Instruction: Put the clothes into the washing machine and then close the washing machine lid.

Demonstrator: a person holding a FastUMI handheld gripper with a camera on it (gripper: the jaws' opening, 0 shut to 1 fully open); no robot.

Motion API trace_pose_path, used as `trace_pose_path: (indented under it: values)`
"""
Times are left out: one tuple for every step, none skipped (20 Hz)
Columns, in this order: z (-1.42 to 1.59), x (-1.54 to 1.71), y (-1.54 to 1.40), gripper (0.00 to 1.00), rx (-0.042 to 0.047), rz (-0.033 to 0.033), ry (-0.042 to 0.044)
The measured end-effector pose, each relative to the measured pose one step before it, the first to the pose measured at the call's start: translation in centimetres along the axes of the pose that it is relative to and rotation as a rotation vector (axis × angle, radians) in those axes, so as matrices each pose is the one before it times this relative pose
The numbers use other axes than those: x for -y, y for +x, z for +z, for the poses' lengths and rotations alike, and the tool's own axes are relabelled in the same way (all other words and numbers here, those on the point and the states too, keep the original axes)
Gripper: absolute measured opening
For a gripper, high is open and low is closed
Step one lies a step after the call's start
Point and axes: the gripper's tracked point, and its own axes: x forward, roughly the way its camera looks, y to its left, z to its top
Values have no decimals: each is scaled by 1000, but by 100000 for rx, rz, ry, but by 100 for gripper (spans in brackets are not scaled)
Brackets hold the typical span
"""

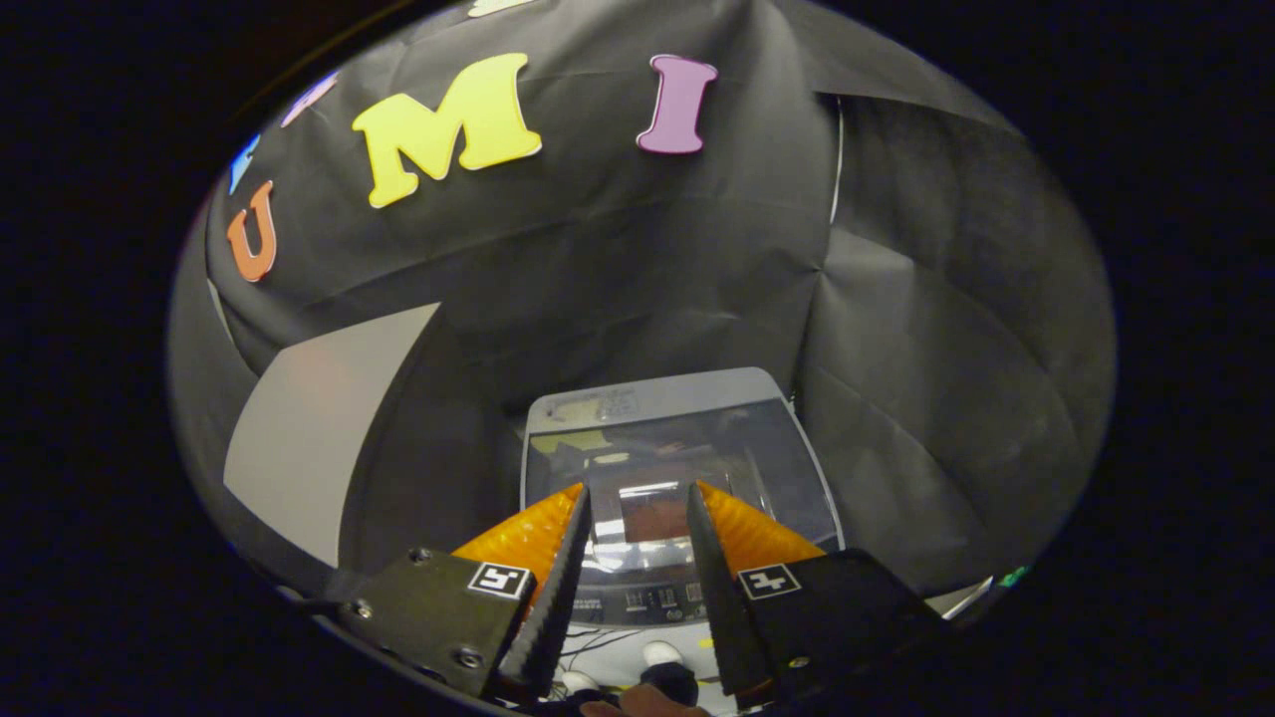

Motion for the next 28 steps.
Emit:
trace_pose_path:
  values:
    - [-637, -167, -1380, 62, 1417, -1177, 575]
    - [-625, -337, -1730, 62, 2308, -397, 232]
    - [-272, -483, -1609, 62, 2020, 204, 436]
    - [-215, -664, -1749, 62, 3043, 702, 263]
    - [149, -450, -1995, 62, 3654, -41, 114]
    - [-28, -532, -1694, 62, 3455, 273, -98]
    - [108, -492, -1548, 62, 2827, 445, -46]
    - [401, -509, -1548, 62, 3495, 847, -108]
    - [510, -521, -1475, 62, 3302, 655, -661]
    - [493, -149, -1382, 62, 3364, 184, -1280]
    - [589, -240, -1423, 62, 3503, 616, -1243]
    - [554, -69, -1375, 62, 3001, 260, -1829]
    - [400, 98, -1186, 62, 2587, 135, -1196]
    - [365, -39, -1001, 62, 2661, 33, -1253]
    - [431, 105, -1287, 62, 2047, 139, -627]
    - [184, 172, -1419, 62, 1683, 979, -472]
    - [254, 197, -2008, 62, 1947, 1985, 283]
    - [281, 159, -1853, 63, 1898, 1906, 265]
    - [560, 595, -2527, 63, 2745, 1597, 489]
    - [600, 434, -2312, 66, 3161, 1672, 553]
    - [597, 515, -1870, 69, 3412, 1454, 167]
    - [634, 722, -1965, 72, 4380, 1337, -1288]
    - [463, 938, -1493, 75, 3172, -456, -1339]
    - [291, 1104, -1666, 78, 3016, -27, -960]
    - [407, 430, -1409, 81, 2335, -37, -669]
    - [162, 357, -1398, 84, 1348, 286, -349]
    - [128, 168, -1451, 88, 1042, 494, -605]
    - [111, 632, -1167, 91, 1105, -1, -688]
